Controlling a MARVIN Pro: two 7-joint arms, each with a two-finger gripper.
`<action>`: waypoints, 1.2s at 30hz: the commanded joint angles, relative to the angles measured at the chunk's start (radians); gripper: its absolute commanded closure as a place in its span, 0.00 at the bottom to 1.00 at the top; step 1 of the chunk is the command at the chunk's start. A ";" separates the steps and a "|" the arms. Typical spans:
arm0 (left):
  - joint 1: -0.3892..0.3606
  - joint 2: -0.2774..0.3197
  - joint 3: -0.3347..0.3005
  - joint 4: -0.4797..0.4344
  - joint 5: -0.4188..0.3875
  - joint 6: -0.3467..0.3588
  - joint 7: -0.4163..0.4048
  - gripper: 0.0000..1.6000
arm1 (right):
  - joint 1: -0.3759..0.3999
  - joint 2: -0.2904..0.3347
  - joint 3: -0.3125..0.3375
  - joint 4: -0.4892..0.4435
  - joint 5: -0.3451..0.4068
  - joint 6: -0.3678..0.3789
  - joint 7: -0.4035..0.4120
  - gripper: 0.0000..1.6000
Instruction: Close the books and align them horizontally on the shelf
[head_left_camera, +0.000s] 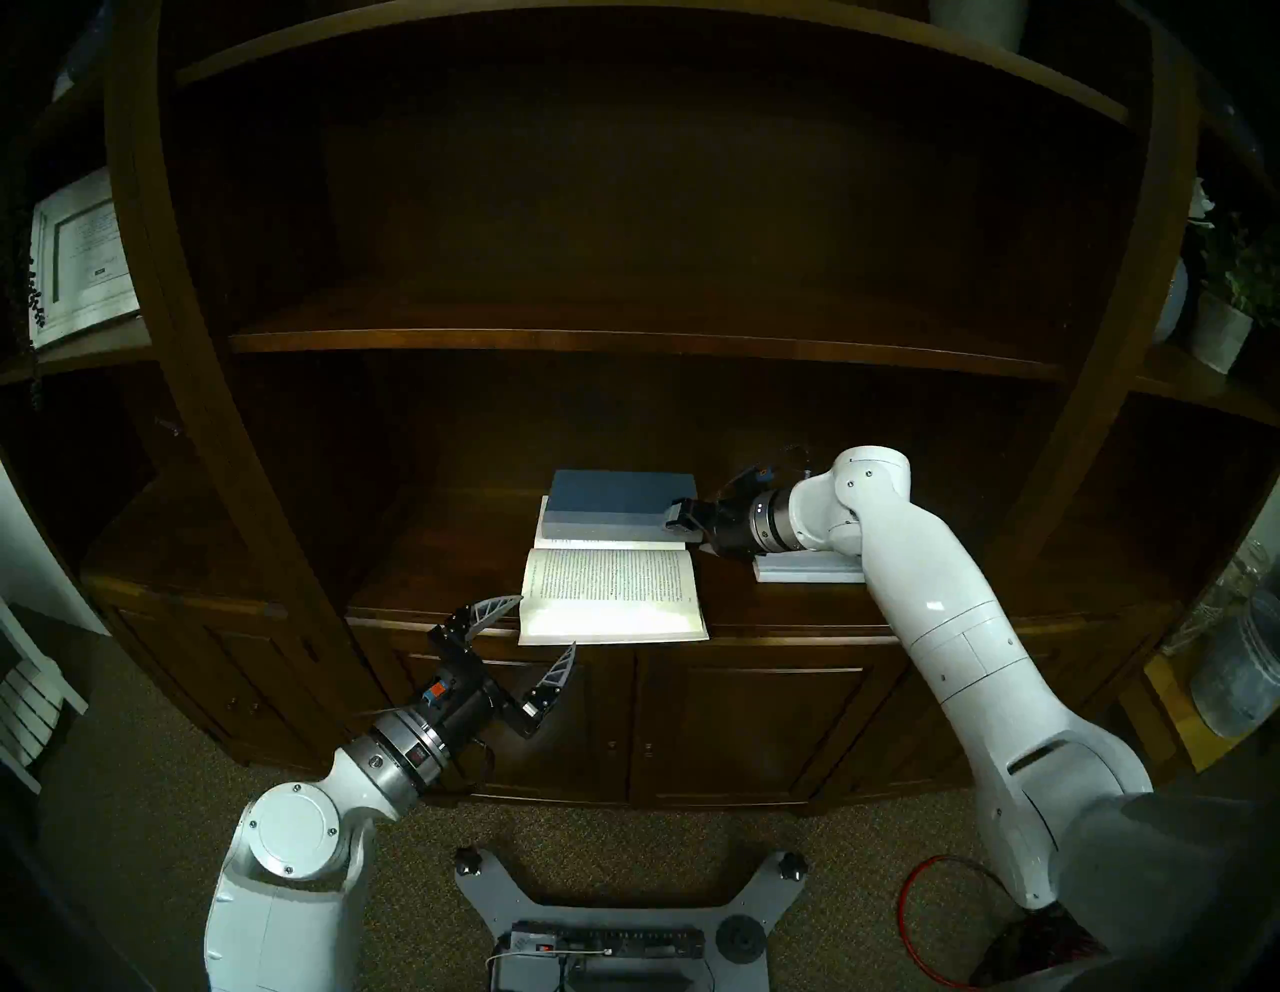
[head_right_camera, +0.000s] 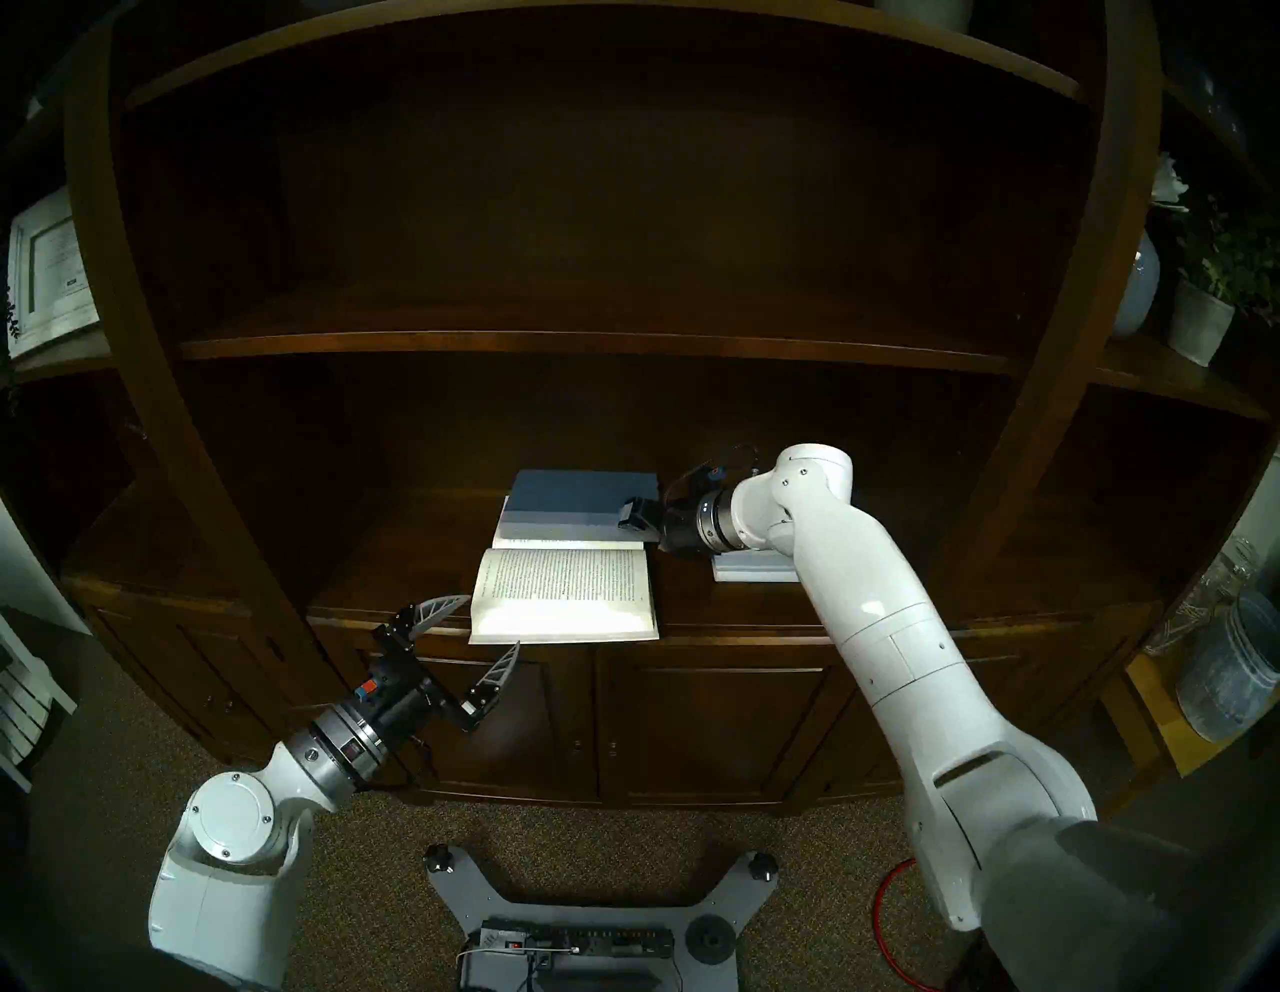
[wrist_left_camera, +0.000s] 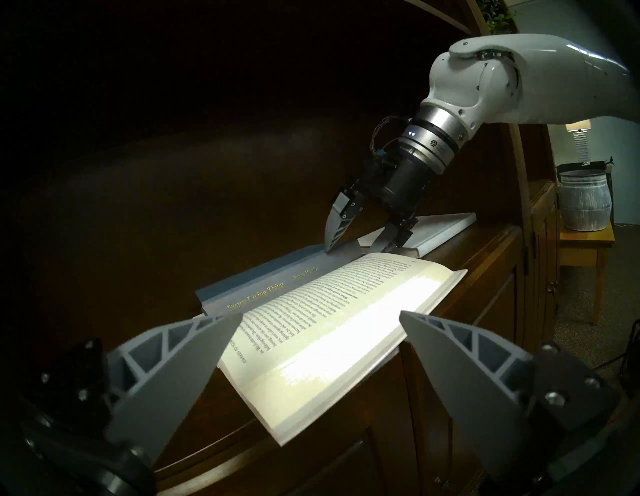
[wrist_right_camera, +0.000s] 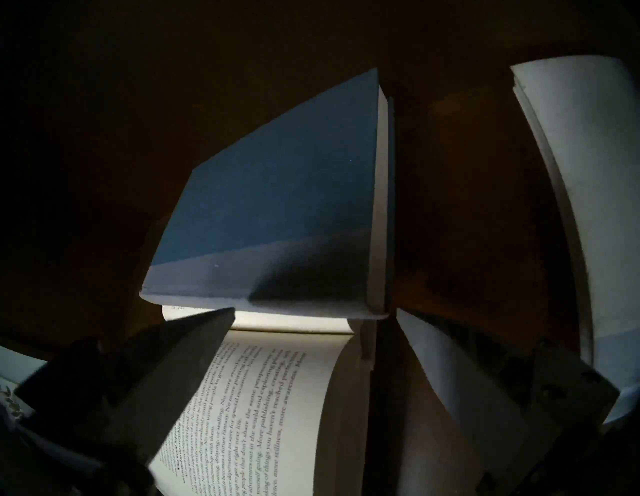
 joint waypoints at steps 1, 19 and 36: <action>-0.013 0.001 0.001 -0.029 -0.004 -0.009 -0.001 0.00 | 0.090 -0.009 -0.002 0.012 0.009 -0.002 0.019 0.00; -0.014 0.000 0.001 -0.029 -0.003 -0.009 -0.001 0.00 | 0.095 0.029 -0.010 -0.013 0.021 -0.002 0.014 0.17; -0.013 -0.001 0.000 -0.030 -0.003 -0.009 -0.002 0.00 | 0.078 0.042 -0.020 -0.030 0.046 -0.002 0.012 0.26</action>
